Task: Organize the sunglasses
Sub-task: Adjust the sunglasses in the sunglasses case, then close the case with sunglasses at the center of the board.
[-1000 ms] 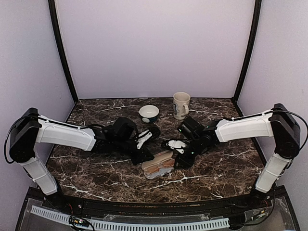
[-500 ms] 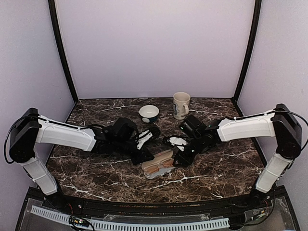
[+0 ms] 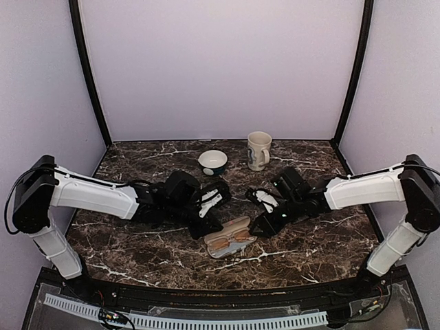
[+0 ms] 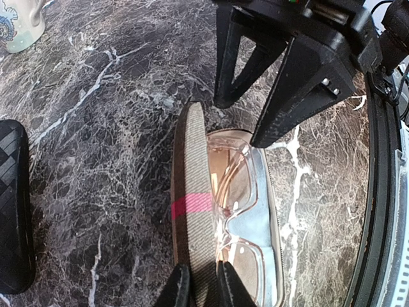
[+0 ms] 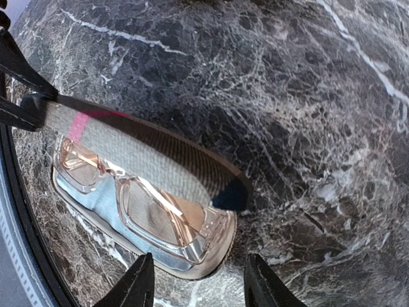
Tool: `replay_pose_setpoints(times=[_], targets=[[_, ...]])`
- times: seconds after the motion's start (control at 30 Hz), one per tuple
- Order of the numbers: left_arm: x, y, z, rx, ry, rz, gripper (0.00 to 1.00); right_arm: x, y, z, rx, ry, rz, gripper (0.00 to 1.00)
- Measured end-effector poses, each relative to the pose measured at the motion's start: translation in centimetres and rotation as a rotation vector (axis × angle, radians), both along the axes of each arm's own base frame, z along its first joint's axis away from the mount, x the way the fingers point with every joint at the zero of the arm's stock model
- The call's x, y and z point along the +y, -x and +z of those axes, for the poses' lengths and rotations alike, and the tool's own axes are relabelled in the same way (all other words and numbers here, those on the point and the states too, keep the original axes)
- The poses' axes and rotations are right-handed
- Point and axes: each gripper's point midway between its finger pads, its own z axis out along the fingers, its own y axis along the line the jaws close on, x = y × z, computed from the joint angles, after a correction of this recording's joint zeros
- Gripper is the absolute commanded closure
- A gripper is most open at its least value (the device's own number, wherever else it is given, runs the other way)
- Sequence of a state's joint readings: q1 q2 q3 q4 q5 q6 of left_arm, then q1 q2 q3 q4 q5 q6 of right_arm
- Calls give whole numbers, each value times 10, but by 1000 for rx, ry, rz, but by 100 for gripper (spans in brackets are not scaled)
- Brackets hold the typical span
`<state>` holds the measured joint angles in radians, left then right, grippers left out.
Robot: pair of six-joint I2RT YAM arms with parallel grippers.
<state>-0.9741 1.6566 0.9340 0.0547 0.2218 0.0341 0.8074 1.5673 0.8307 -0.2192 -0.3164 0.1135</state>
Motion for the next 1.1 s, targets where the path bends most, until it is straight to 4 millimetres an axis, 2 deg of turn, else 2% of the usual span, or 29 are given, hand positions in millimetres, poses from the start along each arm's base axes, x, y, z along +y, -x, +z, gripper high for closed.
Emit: replay_pose_setpoints(times=[0.3,0.53,1.1], targets=[[-4,3,1,-55,-26,5,86,-10,11,-20,99,-25,-113,51],[-9,9,1,-114,-54,5,85,-7,13,-18,131,-84,-163,52],[-27,33,3,-310,-146,7,86,-11,20,-28,188,-111,-218,55]])
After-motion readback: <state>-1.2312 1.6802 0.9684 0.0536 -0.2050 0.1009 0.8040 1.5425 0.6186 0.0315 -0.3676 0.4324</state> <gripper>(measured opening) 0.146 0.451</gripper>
